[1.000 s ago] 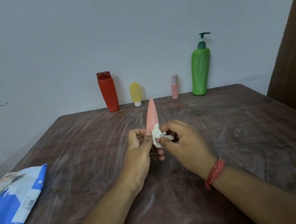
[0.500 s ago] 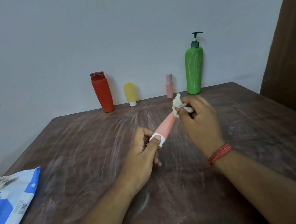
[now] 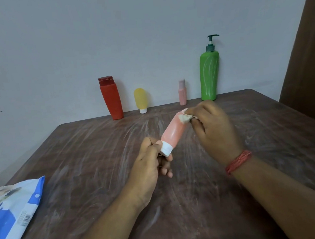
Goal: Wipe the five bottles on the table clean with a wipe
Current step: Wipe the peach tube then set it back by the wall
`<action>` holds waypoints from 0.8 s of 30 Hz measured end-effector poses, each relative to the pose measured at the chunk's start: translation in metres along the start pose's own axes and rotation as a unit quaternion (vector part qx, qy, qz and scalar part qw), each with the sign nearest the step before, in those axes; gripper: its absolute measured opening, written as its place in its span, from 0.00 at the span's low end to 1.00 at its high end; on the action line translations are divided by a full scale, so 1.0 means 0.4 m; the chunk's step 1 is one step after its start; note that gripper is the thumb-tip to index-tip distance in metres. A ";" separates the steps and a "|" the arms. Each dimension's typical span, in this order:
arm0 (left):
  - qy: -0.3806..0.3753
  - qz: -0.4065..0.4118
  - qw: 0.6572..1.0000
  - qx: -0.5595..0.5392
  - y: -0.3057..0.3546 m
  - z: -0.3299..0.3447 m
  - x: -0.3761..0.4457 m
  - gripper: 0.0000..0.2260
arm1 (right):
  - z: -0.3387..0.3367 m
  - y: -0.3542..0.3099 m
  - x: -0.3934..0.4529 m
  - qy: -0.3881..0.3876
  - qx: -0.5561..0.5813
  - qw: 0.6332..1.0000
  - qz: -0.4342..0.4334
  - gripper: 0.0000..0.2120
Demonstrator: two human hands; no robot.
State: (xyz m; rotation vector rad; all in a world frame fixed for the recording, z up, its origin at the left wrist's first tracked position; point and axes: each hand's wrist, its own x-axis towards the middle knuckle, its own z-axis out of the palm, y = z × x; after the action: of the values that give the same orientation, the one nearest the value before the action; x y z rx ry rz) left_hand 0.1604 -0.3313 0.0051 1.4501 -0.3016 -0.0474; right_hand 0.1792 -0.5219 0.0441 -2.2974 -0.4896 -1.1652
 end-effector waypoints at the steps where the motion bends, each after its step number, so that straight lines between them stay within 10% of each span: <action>1: -0.001 -0.003 1.000 -0.005 0.001 0.002 -0.001 0.07 | 0.001 -0.005 -0.003 -0.005 0.000 1.000 -0.009 0.11; 7: 0.031 -0.011 0.999 0.001 0.008 -0.013 0.004 0.14 | 0.026 -0.089 -0.036 -0.078 0.004 0.986 -0.147 0.11; 15: -0.006 0.016 0.999 0.027 -0.008 0.018 -0.005 0.09 | -0.016 -0.014 0.005 0.013 -0.013 1.000 -0.006 0.10; 24: 0.059 0.011 0.998 0.027 -0.003 -0.012 0.002 0.10 | 0.028 -0.103 -0.028 -0.118 0.004 0.984 -0.132 0.16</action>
State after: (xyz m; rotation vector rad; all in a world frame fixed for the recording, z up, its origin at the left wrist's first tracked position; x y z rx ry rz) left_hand 0.1625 -0.3270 0.0038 1.4969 -0.2235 0.0638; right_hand 0.1582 -0.4832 0.0410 -2.4295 -0.9096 -1.0065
